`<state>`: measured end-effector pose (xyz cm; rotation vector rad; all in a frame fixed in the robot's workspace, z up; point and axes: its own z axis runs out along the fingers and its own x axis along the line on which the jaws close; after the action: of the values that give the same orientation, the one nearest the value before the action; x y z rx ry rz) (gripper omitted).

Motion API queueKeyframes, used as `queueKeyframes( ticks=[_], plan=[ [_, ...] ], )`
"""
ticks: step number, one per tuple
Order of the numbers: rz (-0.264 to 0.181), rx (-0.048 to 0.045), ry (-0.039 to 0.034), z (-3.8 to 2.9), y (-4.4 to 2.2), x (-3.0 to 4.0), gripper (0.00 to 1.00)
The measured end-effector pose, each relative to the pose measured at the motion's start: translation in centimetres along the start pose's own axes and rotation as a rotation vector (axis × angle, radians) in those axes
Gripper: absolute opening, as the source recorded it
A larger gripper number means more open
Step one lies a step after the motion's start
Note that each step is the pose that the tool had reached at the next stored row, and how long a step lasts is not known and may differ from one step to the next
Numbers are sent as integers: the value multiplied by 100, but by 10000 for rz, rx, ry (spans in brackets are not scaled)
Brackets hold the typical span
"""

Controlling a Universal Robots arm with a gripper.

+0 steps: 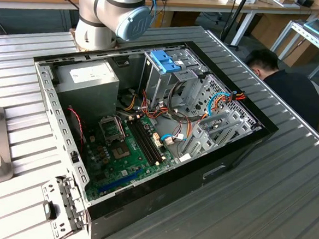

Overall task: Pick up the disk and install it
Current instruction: 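Pick up the disk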

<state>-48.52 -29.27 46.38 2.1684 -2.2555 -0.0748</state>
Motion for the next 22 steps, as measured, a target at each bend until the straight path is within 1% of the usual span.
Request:
queueKeyframes(
  ticks=[22],
  plan=[
    [0,1,0,-73,3,-2,37]
  ],
)
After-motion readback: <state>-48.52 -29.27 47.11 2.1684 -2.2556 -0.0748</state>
